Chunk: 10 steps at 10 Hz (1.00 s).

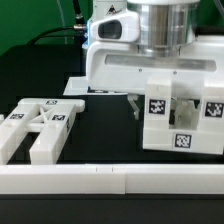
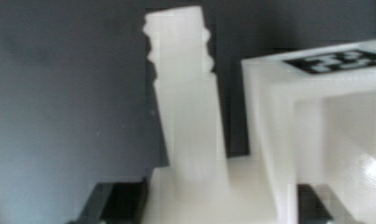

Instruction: Assemble chair

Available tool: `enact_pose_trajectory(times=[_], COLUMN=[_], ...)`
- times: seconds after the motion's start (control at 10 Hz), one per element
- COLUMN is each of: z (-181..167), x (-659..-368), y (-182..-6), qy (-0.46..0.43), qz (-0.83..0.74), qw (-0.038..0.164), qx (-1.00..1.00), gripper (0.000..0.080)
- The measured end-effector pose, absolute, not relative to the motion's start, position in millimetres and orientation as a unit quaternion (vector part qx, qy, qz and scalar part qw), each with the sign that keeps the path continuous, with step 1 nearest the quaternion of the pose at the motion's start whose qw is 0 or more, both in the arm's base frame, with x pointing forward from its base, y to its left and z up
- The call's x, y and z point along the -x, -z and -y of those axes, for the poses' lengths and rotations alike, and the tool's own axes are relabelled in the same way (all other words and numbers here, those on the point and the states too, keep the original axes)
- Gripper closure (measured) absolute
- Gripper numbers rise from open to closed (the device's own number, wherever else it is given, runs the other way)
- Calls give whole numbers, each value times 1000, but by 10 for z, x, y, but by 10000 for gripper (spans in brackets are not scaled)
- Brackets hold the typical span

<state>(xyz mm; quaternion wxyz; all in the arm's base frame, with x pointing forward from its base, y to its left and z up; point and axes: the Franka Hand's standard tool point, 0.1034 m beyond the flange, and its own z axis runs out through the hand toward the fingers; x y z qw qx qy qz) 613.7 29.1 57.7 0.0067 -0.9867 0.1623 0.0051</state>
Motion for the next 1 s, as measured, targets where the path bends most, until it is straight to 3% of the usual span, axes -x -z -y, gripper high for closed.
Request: enact_pose_trajectory(times=[0.3, 0.8, 0.9, 1.0], z=[-278, -62, -43, -31], x=[-6056, -6031, -6084, -5957], y=[-526, -694, -648, -647], qy=[-38, -258, -270, -321], qz=[-161, -100, -100, -98], qw=[4, 18, 18, 17], qx=[986, 961, 957, 942], gripper=[468, 468, 468, 468])
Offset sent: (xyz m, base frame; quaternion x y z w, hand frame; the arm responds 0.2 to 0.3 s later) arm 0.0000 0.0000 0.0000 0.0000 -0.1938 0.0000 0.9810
